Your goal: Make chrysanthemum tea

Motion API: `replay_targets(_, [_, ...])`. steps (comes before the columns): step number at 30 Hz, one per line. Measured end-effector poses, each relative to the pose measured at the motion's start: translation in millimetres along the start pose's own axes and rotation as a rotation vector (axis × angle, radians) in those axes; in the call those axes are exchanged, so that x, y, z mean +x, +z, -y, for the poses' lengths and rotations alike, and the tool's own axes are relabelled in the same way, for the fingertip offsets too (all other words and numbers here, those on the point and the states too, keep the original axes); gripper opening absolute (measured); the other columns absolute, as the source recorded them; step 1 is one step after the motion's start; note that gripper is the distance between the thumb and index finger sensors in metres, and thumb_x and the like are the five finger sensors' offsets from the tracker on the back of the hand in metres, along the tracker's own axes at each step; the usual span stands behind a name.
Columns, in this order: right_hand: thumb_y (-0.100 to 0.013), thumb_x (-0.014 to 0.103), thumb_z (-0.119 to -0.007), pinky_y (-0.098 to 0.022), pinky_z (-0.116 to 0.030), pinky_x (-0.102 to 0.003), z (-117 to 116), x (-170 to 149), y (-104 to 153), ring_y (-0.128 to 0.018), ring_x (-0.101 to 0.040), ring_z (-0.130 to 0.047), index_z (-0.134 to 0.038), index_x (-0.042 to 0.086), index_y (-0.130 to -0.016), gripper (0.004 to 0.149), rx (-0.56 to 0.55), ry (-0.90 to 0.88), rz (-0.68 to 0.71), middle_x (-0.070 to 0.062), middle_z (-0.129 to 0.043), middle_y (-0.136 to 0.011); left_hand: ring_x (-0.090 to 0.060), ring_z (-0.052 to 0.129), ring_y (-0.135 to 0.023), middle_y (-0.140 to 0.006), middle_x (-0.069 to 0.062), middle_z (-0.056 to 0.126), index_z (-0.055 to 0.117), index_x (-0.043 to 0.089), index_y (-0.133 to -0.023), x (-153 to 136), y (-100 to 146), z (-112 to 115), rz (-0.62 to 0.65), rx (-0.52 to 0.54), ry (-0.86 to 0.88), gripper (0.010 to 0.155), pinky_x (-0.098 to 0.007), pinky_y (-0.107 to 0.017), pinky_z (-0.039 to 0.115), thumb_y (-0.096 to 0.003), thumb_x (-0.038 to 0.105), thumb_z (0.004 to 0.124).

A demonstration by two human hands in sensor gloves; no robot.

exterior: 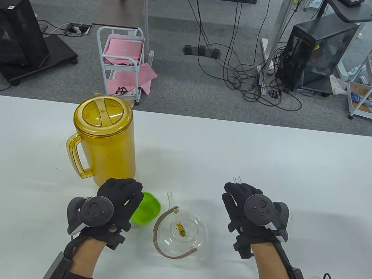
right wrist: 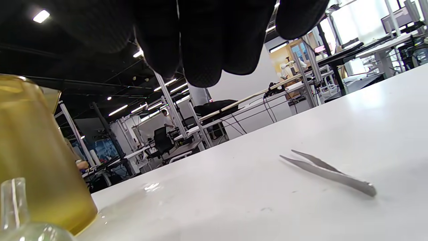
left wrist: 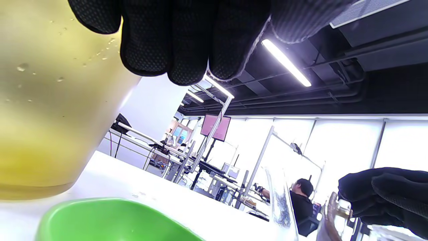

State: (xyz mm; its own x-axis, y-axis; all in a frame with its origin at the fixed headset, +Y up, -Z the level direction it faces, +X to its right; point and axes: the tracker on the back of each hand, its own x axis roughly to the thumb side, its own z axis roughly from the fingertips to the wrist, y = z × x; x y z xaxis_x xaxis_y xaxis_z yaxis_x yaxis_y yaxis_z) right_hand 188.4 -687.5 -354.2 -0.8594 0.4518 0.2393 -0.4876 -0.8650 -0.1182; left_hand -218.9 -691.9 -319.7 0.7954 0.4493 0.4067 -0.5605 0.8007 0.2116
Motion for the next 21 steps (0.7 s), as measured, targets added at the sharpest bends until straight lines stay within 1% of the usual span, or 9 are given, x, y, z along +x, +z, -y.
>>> replay_targets(2, [-0.058, 0.053, -0.068, -0.073, -0.053, -0.066, 9.3, -8.0, 1.0, -0.102, -0.038, -0.074, -0.073, 0.027, -0.104, 0.053, -0.058, -0.019, -0.039, -0.005, -0.075, -0.105, -0.041, 0.085, -0.088, -0.097, -0.011, 0.092, 0.085, 0.023, -0.094, -3.0, 0.6, -0.1, -0.016, -0.006, 0.000, 0.052, -0.066, -0.073, 0.057, -0.0573, 0.056, 0.069])
replay_targets(4, [-0.058, 0.053, -0.068, -0.072, -0.054, -0.064, 22.1, -22.6, 2.8, -0.102, -0.039, -0.074, -0.069, 0.028, -0.106, 0.055, -0.146, -0.045, -0.121, -0.005, -0.073, -0.106, -0.041, 0.085, -0.088, -0.097, -0.011, 0.093, 0.085, 0.023, -0.093, -5.5, 1.6, 0.8, -0.023, -0.011, 0.002, 0.052, -0.066, -0.073, 0.057, -0.0573, 0.056, 0.069])
replay_targets(6, [-0.058, 0.052, -0.068, -0.073, -0.055, -0.063, 31.0, -37.5, 4.8, -0.102, -0.038, -0.073, -0.066, 0.028, -0.108, 0.056, -0.206, -0.056, -0.204, -0.005, -0.071, -0.107, -0.041, 0.085, -0.088, -0.097, -0.010, 0.092, 0.085, 0.023, -0.093, -6.7, 1.4, 1.7, -0.032, -0.026, 0.000, 0.052, -0.066, -0.073, 0.057, -0.0574, 0.057, 0.069])
replay_targets(9, [-0.058, 0.051, -0.069, -0.072, -0.055, -0.063, 37.7, -60.9, 7.3, -0.102, -0.039, -0.072, -0.065, 0.027, -0.109, 0.057, -0.236, -0.040, -0.323, -0.006, -0.070, -0.107, -0.041, 0.085, -0.088, -0.097, -0.011, 0.093, 0.085, 0.023, -0.093, -6.8, 0.3, 3.5, -0.037, -0.026, 0.004, 0.052, -0.066, -0.073, 0.057, -0.0573, 0.057, 0.069])
replay_targets(15, [-0.058, 0.050, -0.070, -0.072, -0.053, -0.065, 29.3, -97.5, 6.4, -0.103, -0.041, -0.070, -0.065, 0.027, -0.110, 0.057, -0.155, 0.040, -0.508, -0.008, -0.067, -0.109, -0.041, 0.085, -0.088, -0.096, -0.010, 0.093, 0.085, 0.023, -0.093, -4.9, -0.2, 9.0, -0.022, -0.046, -0.020, 0.052, -0.067, -0.073, 0.057, -0.0572, 0.057, 0.069])
replay_targets(19, [-0.057, 0.051, -0.073, -0.071, -0.051, -0.067, 21.1, -107.9, 6.6, -0.104, -0.045, -0.066, -0.064, 0.026, -0.111, 0.060, -0.057, 0.140, -0.604, -0.011, -0.062, -0.112, -0.041, 0.085, -0.088, -0.096, -0.010, 0.093, 0.085, 0.023, -0.093, -8.6, 0.5, 10.6, -0.031, -0.054, -0.008, 0.052, -0.067, -0.073, 0.057, -0.0572, 0.057, 0.069])
replay_targets(21, [-0.057, 0.052, -0.074, -0.070, -0.054, -0.066, 16.6, -109.9, 5.7, -0.102, -0.046, -0.069, -0.064, 0.026, -0.112, 0.062, -0.008, 0.192, -0.626, -0.012, -0.063, -0.112, -0.041, 0.085, -0.088, -0.096, -0.010, 0.093, 0.085, 0.023, -0.093, -9.4, 0.7, 10.6, -0.033, -0.059, -0.010, 0.052, -0.067, -0.073, 0.057, -0.0573, 0.057, 0.069])
